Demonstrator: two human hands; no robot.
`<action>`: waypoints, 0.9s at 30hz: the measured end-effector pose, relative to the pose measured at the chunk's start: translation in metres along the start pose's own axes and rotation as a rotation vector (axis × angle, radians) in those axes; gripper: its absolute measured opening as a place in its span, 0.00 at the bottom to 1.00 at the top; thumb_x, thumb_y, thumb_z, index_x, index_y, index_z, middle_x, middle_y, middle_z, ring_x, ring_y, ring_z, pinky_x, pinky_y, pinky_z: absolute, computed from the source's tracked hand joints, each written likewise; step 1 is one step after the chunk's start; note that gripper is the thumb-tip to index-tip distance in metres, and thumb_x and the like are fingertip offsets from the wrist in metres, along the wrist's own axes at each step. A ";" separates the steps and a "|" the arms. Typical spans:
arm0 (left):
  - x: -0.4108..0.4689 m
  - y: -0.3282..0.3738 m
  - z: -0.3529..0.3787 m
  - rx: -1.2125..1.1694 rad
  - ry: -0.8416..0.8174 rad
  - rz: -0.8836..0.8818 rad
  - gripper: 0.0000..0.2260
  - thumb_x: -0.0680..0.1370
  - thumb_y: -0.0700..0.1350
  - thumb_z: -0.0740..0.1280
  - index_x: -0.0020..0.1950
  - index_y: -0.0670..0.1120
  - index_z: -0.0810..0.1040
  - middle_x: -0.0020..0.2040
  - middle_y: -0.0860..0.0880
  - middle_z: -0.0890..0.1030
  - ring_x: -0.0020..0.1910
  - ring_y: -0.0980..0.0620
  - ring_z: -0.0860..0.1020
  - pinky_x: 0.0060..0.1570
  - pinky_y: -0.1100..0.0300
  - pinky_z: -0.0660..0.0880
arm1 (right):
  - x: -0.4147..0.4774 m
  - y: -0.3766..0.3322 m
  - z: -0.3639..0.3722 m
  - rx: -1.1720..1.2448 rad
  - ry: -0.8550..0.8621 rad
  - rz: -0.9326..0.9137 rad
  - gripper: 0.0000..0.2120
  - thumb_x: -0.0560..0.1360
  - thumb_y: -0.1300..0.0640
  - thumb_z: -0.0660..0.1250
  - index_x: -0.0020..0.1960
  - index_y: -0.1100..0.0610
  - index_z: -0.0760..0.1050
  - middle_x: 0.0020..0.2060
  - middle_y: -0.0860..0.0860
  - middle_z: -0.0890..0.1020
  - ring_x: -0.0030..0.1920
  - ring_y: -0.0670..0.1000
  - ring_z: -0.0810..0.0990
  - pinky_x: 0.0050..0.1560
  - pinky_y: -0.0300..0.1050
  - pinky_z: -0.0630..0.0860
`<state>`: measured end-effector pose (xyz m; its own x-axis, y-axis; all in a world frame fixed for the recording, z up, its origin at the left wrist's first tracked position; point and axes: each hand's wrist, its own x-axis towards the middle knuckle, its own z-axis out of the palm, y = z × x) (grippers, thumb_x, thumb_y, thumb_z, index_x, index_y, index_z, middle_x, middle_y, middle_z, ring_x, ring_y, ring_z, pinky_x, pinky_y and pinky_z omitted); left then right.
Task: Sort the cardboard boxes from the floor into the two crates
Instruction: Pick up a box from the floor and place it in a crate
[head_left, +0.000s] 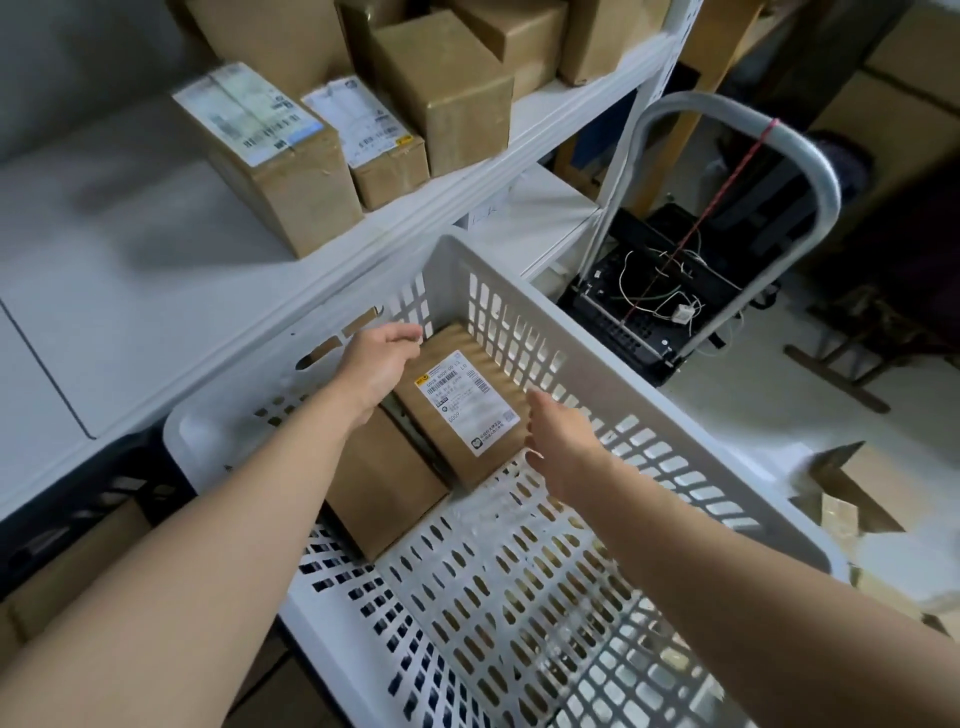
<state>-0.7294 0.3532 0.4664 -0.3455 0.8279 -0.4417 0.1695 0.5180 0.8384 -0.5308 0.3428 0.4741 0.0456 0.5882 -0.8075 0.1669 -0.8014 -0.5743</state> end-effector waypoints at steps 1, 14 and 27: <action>-0.009 0.013 0.000 -0.039 0.008 0.037 0.10 0.76 0.37 0.64 0.53 0.49 0.80 0.61 0.45 0.80 0.60 0.49 0.76 0.67 0.54 0.68 | -0.011 -0.008 -0.004 -0.016 -0.003 -0.055 0.14 0.79 0.48 0.58 0.45 0.59 0.72 0.36 0.52 0.69 0.39 0.50 0.69 0.46 0.46 0.71; -0.235 0.174 0.121 -0.364 -0.266 0.484 0.10 0.81 0.42 0.59 0.49 0.50 0.80 0.52 0.50 0.82 0.60 0.54 0.77 0.66 0.56 0.69 | -0.182 -0.011 -0.193 0.173 0.079 -0.735 0.21 0.77 0.39 0.61 0.52 0.57 0.80 0.47 0.47 0.84 0.52 0.46 0.82 0.59 0.47 0.77; -0.457 0.146 0.366 -0.306 -0.696 0.383 0.10 0.81 0.46 0.58 0.52 0.47 0.79 0.53 0.48 0.82 0.58 0.53 0.79 0.61 0.57 0.72 | -0.306 0.179 -0.449 0.300 0.510 -0.677 0.31 0.75 0.38 0.60 0.57 0.67 0.75 0.59 0.65 0.76 0.59 0.64 0.74 0.63 0.64 0.70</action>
<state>-0.2093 0.1287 0.6739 0.3482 0.9294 -0.1219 -0.1329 0.1777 0.9751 -0.0724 0.0685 0.6790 0.4742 0.8646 -0.1662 0.0562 -0.2182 -0.9743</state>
